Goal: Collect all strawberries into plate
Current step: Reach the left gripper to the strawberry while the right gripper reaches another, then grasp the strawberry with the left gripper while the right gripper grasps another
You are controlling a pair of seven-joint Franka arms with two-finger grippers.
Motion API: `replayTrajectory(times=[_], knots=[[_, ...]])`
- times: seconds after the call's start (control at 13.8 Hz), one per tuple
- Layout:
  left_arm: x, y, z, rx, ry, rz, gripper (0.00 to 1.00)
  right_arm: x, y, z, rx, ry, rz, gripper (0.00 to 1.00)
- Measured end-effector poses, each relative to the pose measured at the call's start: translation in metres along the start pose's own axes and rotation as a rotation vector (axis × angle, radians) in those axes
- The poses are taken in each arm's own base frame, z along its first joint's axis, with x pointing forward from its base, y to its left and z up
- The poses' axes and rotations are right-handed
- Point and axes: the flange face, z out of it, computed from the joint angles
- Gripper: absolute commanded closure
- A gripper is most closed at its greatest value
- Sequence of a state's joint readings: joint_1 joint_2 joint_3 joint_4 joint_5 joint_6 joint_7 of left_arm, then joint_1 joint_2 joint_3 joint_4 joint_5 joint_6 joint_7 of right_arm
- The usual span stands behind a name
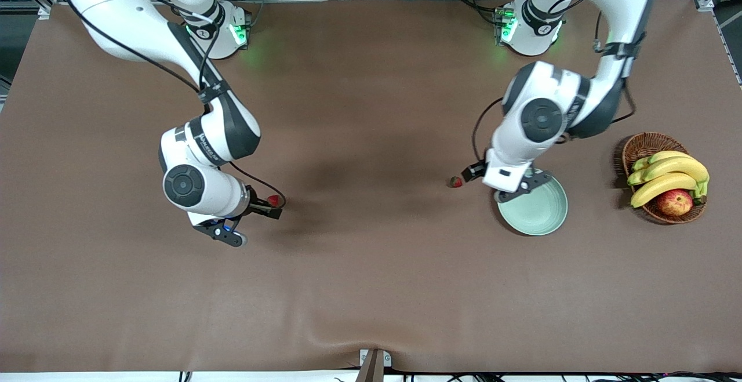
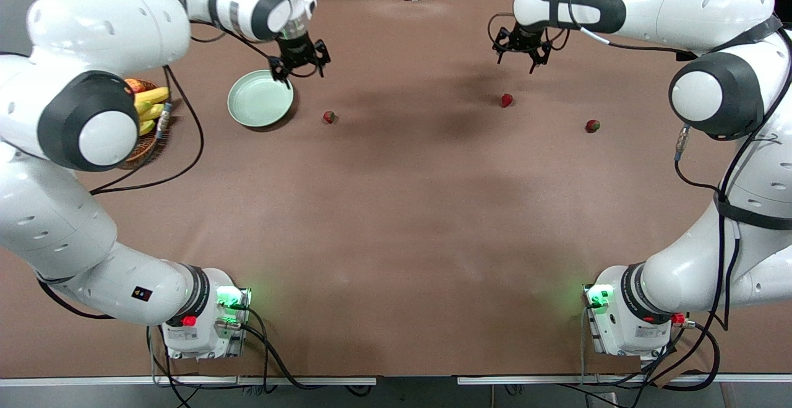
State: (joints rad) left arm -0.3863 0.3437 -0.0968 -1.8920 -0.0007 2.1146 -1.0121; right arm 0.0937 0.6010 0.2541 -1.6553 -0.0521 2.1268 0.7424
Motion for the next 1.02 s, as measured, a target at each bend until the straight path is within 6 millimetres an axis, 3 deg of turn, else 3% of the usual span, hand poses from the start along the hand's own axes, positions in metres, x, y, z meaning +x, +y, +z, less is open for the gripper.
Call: replayTrajectory(times=[0.22, 0.29, 0.73, 0.94, 1.02], knots=[[-0.022, 0.026, 0.038, -0.004, 0.001, -0.228, 0.0, 0.005, 0.026, 0.038, 0.032, 0.027, -0.018, 0.3], [-0.023, 0.029, 0.05, -0.007, 0.0, -0.293, 0.0, 0.003, 0.027, 0.045, 0.036, 0.028, -0.018, 0.31], [-0.017, 0.03, 0.099, 0.031, -0.015, -0.565, 0.0, -0.018, 0.004, 0.053, 0.043, 0.026, -0.016, 0.31], [-0.017, 0.03, 0.114, 0.036, -0.018, -0.616, 0.0, -0.021, 0.006, 0.067, 0.029, 0.006, -0.014, 0.47], [-0.016, 0.03, 0.119, 0.037, -0.019, -0.619, 0.0, -0.021, 0.007, 0.072, 0.025, -0.001, -0.013, 0.57]])
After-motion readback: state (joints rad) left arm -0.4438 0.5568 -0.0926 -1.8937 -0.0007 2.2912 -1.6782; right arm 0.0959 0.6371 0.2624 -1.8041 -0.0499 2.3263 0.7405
